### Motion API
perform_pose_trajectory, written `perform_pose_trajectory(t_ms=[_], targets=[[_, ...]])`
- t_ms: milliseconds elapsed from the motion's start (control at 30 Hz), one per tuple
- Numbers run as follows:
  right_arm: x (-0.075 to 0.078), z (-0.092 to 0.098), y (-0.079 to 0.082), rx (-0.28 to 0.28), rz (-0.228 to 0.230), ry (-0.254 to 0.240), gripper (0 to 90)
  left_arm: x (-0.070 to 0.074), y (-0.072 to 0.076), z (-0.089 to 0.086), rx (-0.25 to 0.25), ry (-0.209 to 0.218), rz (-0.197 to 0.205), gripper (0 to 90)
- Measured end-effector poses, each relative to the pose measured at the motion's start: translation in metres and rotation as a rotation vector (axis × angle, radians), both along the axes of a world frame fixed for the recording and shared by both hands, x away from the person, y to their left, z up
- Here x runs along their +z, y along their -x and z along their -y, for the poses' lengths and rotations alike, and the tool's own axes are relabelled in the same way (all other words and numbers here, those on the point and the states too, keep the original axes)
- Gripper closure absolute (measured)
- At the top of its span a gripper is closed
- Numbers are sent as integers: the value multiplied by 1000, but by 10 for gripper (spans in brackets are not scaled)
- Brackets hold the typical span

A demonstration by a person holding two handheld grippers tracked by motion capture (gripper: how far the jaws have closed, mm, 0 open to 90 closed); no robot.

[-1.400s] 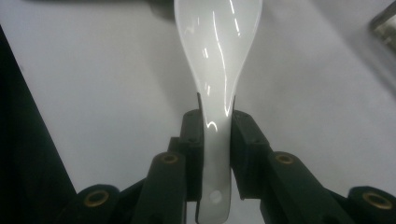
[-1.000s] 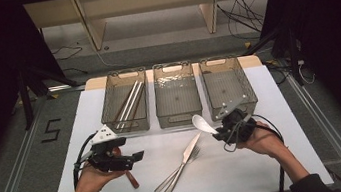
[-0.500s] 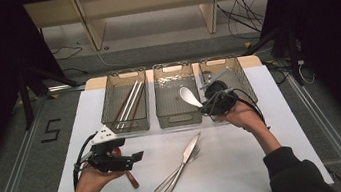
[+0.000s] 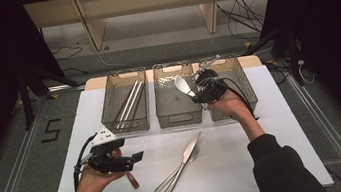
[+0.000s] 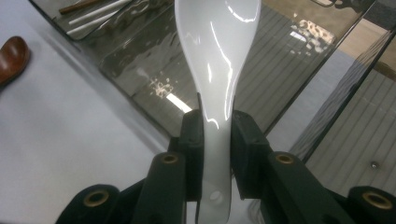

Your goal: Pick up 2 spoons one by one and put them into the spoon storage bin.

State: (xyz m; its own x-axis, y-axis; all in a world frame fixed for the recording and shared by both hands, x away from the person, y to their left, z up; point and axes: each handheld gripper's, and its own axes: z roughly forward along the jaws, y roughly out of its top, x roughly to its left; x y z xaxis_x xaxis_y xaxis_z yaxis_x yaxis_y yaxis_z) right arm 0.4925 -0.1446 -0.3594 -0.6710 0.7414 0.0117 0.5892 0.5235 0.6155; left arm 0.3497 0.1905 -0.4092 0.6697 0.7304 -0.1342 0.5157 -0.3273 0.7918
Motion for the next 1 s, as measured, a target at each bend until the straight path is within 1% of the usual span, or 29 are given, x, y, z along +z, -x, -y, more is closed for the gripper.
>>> perform_pose_trajectory(t_ms=[100, 167, 267, 333, 433, 467, 633, 733, 900, 1000], targets=[[-1, -6, -7, -18, -4, -7, 766, 0, 0, -1, 19, 9, 1, 156], [-2, -10, -12, -24, -8, -1, 766, 0, 0, -2, 33, 16, -1, 156], [-3, -14, -18, -41, -13, -2, 765, 0, -1, -3, 46, 6, -3, 156], [-4, -17, -22, -53, -17, -1, 765, -1, -1, -4, 58, 10, -12, 156], [-7, -20, -27, -68, -27, -2, 765, -1, -1, -5, 62, 10, -9, 156], [-8, -21, -29, -74, -30, -1, 765, -1, -2, -5, 68, 16, -8, 156], [-9, -24, -35, -91, -33, 6, 764, -2, -3, -6, 72, 14, -15, 156], [-10, -27, -37, -105, -42, 12, 764, -2, -3, -6, 75, 14, -16, 156], [-15, -31, -41, -110, -61, 21, 762, -3, -3, -6, 75, 11, -22, 156], [-18, -34, -42, -110, -63, 33, 751, -4, -4, -4, 71, 7, -29, 156]])
